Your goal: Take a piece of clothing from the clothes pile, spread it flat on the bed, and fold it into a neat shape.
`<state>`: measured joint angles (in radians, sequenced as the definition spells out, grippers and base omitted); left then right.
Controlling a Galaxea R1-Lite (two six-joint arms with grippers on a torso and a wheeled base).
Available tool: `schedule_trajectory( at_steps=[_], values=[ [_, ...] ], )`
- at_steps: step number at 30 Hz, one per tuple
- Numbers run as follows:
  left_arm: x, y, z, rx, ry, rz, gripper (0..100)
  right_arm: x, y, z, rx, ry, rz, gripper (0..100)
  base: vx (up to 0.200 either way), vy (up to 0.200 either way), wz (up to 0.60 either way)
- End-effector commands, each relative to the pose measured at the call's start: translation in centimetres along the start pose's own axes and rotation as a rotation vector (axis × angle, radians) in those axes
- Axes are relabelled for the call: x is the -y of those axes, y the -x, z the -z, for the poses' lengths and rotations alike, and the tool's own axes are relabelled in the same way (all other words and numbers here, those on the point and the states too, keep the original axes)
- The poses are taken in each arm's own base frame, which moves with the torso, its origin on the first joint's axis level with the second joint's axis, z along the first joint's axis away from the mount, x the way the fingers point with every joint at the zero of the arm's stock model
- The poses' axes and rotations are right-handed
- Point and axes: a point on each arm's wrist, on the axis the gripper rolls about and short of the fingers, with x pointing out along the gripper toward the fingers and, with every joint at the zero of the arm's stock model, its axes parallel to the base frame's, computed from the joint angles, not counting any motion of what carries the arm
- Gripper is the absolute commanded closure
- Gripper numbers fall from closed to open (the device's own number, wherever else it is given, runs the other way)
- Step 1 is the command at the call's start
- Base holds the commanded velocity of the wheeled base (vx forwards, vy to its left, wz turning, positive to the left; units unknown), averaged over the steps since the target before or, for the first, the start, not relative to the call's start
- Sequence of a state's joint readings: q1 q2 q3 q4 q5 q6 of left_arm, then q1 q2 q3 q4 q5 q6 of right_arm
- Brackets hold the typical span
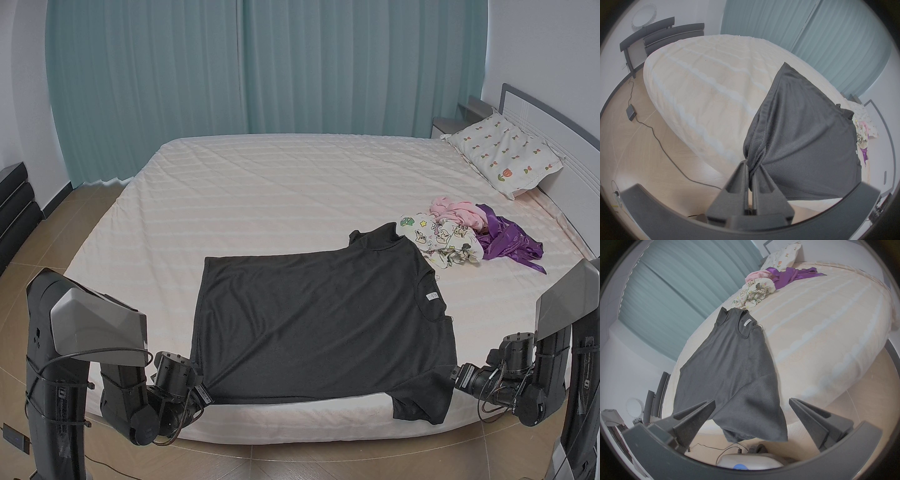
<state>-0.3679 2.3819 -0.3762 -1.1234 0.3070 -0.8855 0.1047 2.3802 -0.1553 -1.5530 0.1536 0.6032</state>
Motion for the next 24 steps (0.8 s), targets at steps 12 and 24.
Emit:
schedule_trajectory(
  at_steps=[12,24],
  values=[
    [-0.1,-0.2,-0.3,0.049,0.039,0.057,100,0.3,-5.1,-1.8,0.055,0.047,-0.060,100,0.000,0.000,0.00],
    [-0.1,-0.2,-0.3,0.049,0.053,0.059,100,-1.4,-8.2,-7.0,0.116,0.182,-0.168,100,0.000,0.000,0.00]
  ],
)
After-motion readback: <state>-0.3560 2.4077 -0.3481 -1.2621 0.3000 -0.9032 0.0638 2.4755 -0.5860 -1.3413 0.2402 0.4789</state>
